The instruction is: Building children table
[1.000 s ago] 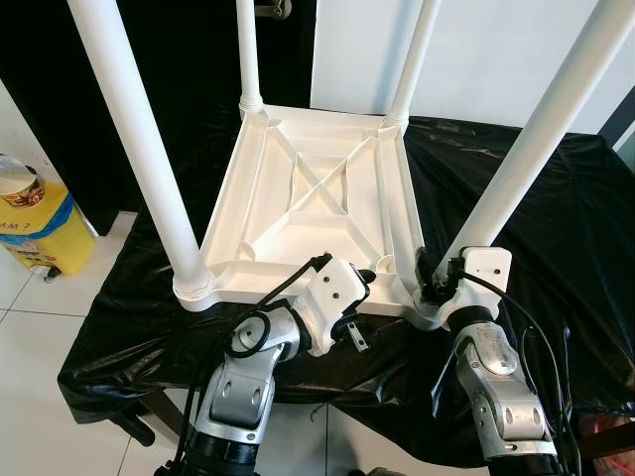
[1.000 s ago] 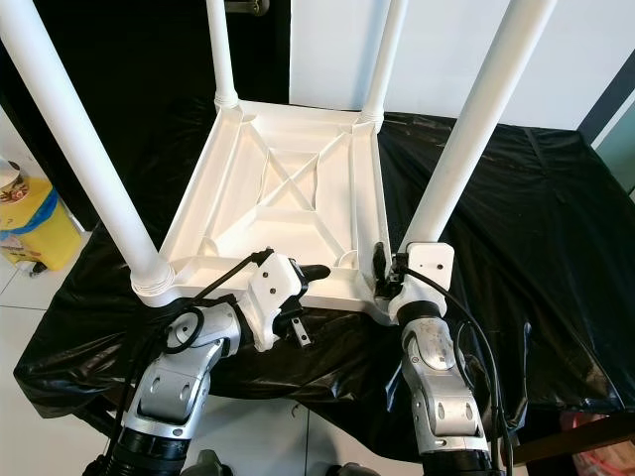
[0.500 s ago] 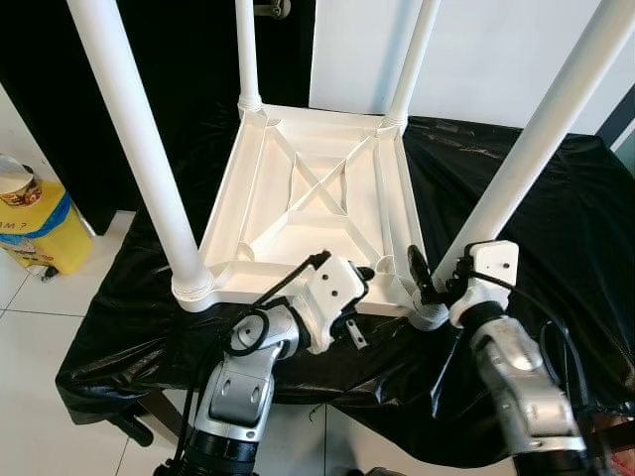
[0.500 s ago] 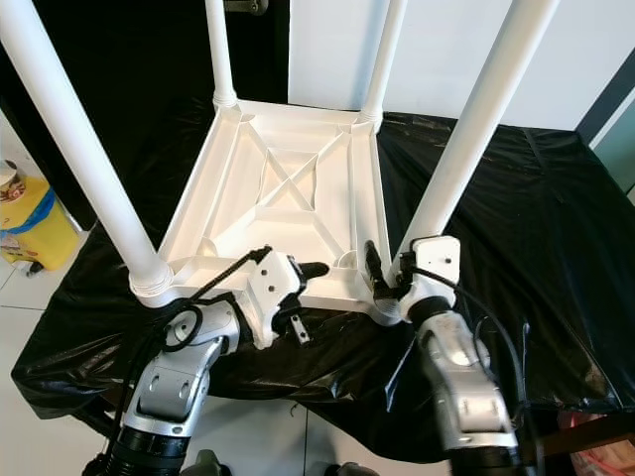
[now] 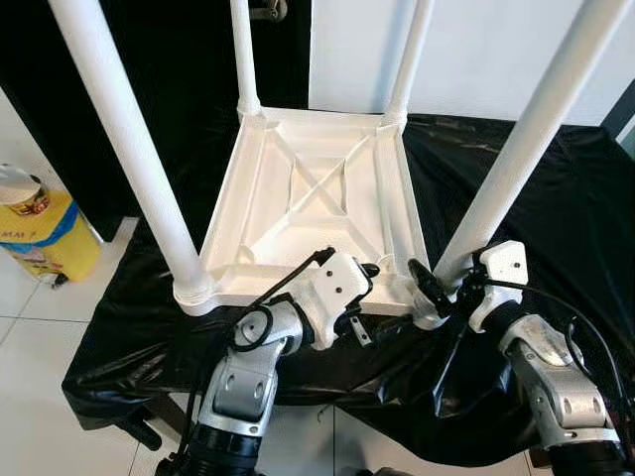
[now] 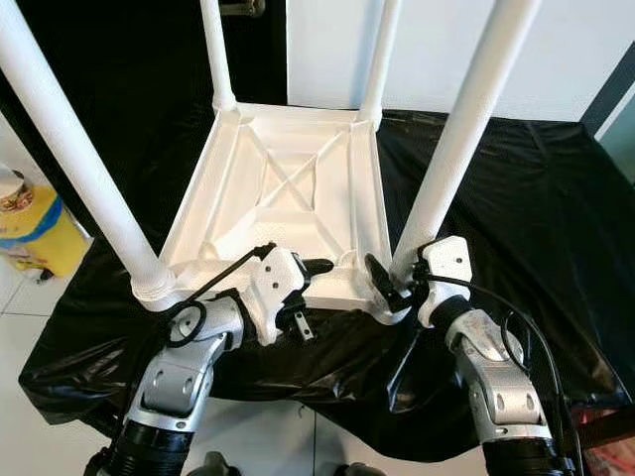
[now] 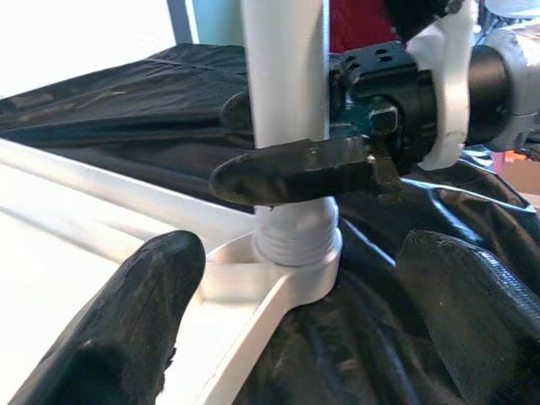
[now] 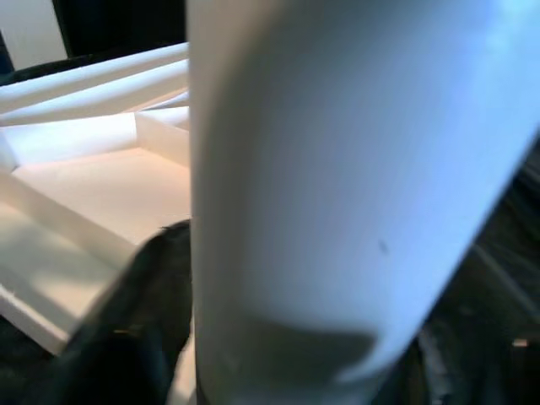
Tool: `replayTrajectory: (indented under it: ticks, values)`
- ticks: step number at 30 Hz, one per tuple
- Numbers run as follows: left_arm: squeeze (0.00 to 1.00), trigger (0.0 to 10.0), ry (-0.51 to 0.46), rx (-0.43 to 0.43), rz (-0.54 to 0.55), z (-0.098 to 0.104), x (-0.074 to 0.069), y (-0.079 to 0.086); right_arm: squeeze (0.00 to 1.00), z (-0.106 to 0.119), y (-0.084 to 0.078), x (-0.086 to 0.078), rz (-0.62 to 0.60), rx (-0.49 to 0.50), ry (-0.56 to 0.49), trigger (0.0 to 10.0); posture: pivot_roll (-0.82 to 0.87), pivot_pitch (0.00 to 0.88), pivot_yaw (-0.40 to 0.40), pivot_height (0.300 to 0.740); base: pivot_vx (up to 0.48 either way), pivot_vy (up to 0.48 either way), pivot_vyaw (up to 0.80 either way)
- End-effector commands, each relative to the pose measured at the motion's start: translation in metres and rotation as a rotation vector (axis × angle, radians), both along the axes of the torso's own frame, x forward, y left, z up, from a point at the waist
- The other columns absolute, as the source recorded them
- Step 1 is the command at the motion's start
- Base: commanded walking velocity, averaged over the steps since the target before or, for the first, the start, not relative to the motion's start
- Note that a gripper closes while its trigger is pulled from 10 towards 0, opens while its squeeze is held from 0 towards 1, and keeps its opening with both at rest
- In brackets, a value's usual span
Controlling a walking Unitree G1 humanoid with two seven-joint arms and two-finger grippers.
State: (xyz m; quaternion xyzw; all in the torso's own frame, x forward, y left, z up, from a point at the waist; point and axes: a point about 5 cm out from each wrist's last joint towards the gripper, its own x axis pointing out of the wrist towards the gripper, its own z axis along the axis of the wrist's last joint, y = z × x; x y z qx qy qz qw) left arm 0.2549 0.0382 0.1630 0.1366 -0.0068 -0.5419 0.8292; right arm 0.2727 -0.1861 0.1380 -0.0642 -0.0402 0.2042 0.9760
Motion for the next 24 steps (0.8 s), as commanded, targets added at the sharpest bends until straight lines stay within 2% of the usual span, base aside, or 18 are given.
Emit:
replayTrajectory:
  ticks: [1, 3, 4, 7, 8, 9, 15, 17, 24]
  values:
    - [0.0, 10.0, -0.031, -0.043, 0.155, 0.002, 0.007, -0.002, 0.0, 0.0, -0.004, 0.0, -0.001, -0.01, -0.003, 1.7, -0.05, 0.048, -0.042, 0.74, 0.0, 0.0, 0.0]
    - [0.0, 10.0, -0.031, -0.043, 0.155, 0.002, 0.007, -0.002, 0.0, 0.0, -0.004, 0.0, -0.001, -0.01, -0.003, 1.7, -0.05, 0.048, -0.042, 0.74, 0.0, 0.0, 0.0]
    - [0.0, 10.0, -0.031, -0.044, 0.153, 0.002, 0.007, -0.003, 0.0, -0.001, -0.005, -0.001, -0.003, -0.006, -0.001, 0.0, -0.05, 0.049, -0.039, 0.74, 0.0, 0.0, 0.0]
    - [0.0, 10.0, -0.029, -0.046, 0.151, 0.002, 0.007, -0.003, 0.0, -0.002, -0.005, -0.002, -0.002, -0.002, 0.0, 0.0, -0.05, 0.05, -0.036, 0.74, 0.0, 0.0, 0.0]
    - [0.0, 10.0, -0.028, -0.046, 0.147, 0.002, 0.007, -0.003, 0.0, -0.002, -0.006, -0.002, -0.005, 0.007, 0.0, 0.5, -0.05, 0.056, -0.033, 0.74, 0.0, 0.0, 0.0]
    - [0.0, 10.0, -0.028, -0.045, 0.145, 0.002, 0.007, -0.003, 0.0, -0.002, -0.006, -0.002, -0.017, 0.017, -0.003, 10.0, -0.05, 0.062, -0.032, 0.74, 0.0, 0.0, 0.0]
    - [0.0, 10.0, -0.031, -0.043, 0.142, 0.003, 0.008, -0.003, 0.0, 0.0, -0.006, -0.002, -0.036, 0.029, -0.013, 10.0, -0.05, 0.067, -0.033, 0.74, 0.0, 0.0, 0.0]
    - [0.0, 10.0, -0.041, -0.037, 0.153, 0.006, 0.009, 0.002, 0.0, 0.006, -0.004, -0.003, -0.123, 0.066, -0.041, 10.0, -0.04, 0.115, -0.03, 0.74, 0.0, 0.0, 0.0]
    - [0.0, 10.0, -0.027, -0.036, 0.168, 0.005, 0.007, 0.006, 0.0, 0.01, 0.004, -0.011, -0.237, 0.104, -0.072, 10.0, -0.04, 0.145, -0.02, 0.74, 0.0, 0.0, 0.0]
